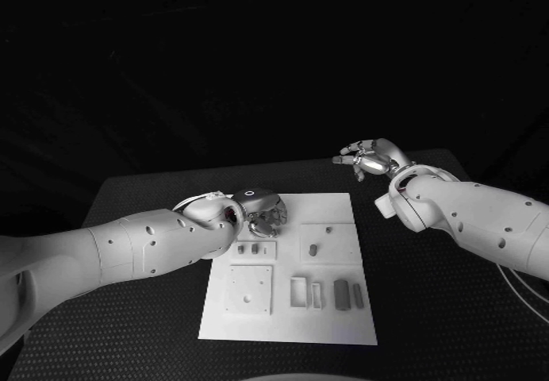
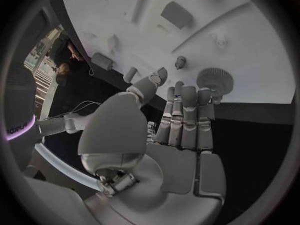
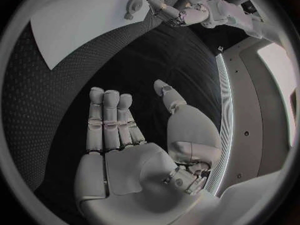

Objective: Assemble the parts on the task board

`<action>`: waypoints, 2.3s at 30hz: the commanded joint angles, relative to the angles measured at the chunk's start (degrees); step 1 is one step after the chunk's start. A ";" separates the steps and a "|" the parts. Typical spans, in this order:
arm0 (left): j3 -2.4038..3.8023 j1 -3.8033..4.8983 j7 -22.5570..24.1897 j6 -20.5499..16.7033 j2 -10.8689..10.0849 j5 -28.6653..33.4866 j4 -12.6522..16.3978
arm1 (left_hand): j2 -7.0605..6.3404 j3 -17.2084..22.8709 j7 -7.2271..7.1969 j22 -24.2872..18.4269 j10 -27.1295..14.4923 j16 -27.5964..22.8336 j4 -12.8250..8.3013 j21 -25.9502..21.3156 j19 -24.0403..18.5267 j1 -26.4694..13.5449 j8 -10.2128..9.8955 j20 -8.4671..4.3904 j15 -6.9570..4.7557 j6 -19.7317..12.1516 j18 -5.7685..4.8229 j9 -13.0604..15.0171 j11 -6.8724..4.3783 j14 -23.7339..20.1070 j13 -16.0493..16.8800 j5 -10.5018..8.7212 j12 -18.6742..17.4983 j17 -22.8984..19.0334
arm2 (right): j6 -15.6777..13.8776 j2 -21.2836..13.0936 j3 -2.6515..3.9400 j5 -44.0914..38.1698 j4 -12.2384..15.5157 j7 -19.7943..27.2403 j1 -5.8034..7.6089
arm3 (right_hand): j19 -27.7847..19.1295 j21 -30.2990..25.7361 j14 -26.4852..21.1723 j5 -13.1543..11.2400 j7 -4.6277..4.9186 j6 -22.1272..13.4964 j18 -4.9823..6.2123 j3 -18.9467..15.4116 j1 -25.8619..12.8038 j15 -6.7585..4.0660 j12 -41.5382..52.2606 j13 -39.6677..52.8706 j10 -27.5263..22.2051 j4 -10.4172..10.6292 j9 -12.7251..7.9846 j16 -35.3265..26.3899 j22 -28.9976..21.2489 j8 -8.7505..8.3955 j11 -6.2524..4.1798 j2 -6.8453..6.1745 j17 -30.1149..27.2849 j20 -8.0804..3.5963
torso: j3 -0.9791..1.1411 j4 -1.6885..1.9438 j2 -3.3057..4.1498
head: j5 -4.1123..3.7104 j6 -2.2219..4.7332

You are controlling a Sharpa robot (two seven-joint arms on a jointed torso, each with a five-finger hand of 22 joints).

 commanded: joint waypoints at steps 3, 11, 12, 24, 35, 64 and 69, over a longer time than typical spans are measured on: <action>0.02 -0.17 -0.04 1.15 0.41 -1.41 -0.59 | 0.36 -0.27 0.16 1.34 0.69 2.66 -0.05 1.96 2.23 -0.03 0.21 -2.02 -0.21 0.37 1.76 -0.19 -0.04 2.05 -0.22 0.39 -0.78 0.29 | 0.77 0.05 0.03 -0.10 0.22 0.56 -0.02 | 0.02 -0.33 -0.42 0.22 1.45 1.86 1.66 -0.12 -0.26 0.11 0.38 -0.11 -8.39 0.15 -0.06 0.28 0.07 0.33 0.96 0.29 -0.08 0.27 | 0.00 0.05 -0.02 | -0.02 -0.07; 0.02 -0.69 -0.28 1.47 0.93 -1.62 -1.69 | 0.99 -0.08 0.15 1.23 1.12 5.27 -0.18 4.41 4.55 0.04 0.40 -2.22 -0.43 0.62 3.08 -0.58 -0.22 4.61 -0.48 0.72 -1.68 -0.08 | 0.80 -0.06 0.03 -0.10 0.34 0.56 -0.02 | 0.04 -0.33 -0.42 0.22 1.45 1.86 1.66 -0.13 -0.26 0.11 0.41 -0.14 -8.39 0.14 -0.07 0.30 0.08 0.34 0.96 0.30 -0.10 0.27 | 0.03 -0.04 0.03 | -0.04 -0.17; 0.02 -0.72 -0.30 1.57 0.98 -1.63 -1.78 | 1.04 -0.06 0.16 1.22 1.17 5.42 -0.19 4.58 4.73 0.04 0.42 -2.23 -0.45 0.65 3.18 -0.60 -0.23 4.79 -0.49 0.76 -1.73 -0.13 | 0.80 -0.08 0.03 -0.10 0.38 0.56 -0.02 | 0.04 -0.34 -0.42 0.22 1.45 1.86 1.66 -0.13 -0.26 0.11 0.41 -0.14 -8.39 0.14 -0.07 0.30 0.08 0.34 0.96 0.31 -0.10 0.27 | 0.03 -0.04 0.03 | -0.04 -0.17; 0.02 -1.08 -0.34 1.74 1.65 -1.73 -3.31 | 1.68 0.11 0.24 1.07 1.43 6.53 -0.13 5.58 5.70 -0.10 0.70 -2.19 -0.45 1.06 3.84 -0.78 -0.23 6.06 -0.65 0.81 -2.24 -0.62 | 0.79 -0.23 0.03 -0.10 0.54 0.57 -0.02 | 0.06 -0.35 -0.41 0.21 1.45 1.87 1.66 -0.15 -0.27 0.11 0.46 -0.20 -8.39 0.13 -0.09 0.34 0.11 0.35 0.95 0.32 -0.13 0.27 | 0.08 -0.01 -0.03 | -0.18 -0.42; 0.02 -1.43 -0.10 3.57 2.14 -1.73 -3.71 | 3.21 0.30 -0.03 0.98 3.76 7.71 -0.20 6.24 6.11 -0.40 1.64 -2.33 -0.87 2.80 4.18 -0.77 -0.68 6.96 -0.27 0.56 -1.65 -1.12 | 0.80 -0.26 0.03 -0.10 0.63 0.58 -0.02 | 0.08 -0.36 -0.41 0.21 1.45 1.88 1.66 -0.16 -0.28 0.11 0.50 -0.25 -8.39 0.12 -0.10 0.37 0.13 0.37 0.95 0.33 -0.17 0.27 | 0.05 -0.01 -0.01 | -0.25 -0.54; -0.01 -1.76 -0.90 3.51 2.91 -2.80 -5.48 | 4.27 1.39 -0.16 0.69 4.52 8.42 -0.67 6.54 6.34 0.90 1.64 -2.79 -1.18 3.16 4.13 -1.29 -0.96 7.30 -0.18 0.86 -2.17 -2.06 | 0.80 -0.37 0.03 -0.10 0.77 0.60 -0.02 | 0.11 -0.40 -0.42 0.22 1.44 1.89 1.66 -0.20 -0.31 0.10 0.61 -0.39 -8.40 0.11 -0.14 0.44 0.19 0.42 0.94 0.35 -0.26 0.27 | 0.05 0.02 -0.06 | -0.50 -0.66; -0.01 -1.77 -1.22 3.81 3.08 -3.22 -5.71 | 3.72 1.42 0.20 0.58 3.87 8.58 -0.65 6.52 6.41 1.08 1.18 -2.63 -0.90 2.38 4.14 -1.63 -0.67 7.32 -0.37 0.70 -2.74 -2.34 | 0.81 -0.35 0.03 -0.10 0.78 0.61 -0.02 | 0.12 -0.41 -0.43 0.21 1.44 1.89 1.66 -0.21 -0.32 0.10 0.63 -0.42 -8.41 0.11 -0.15 0.45 0.20 0.42 0.94 0.35 -0.27 0.27 | 0.05 0.05 -0.08 | -0.56 -0.68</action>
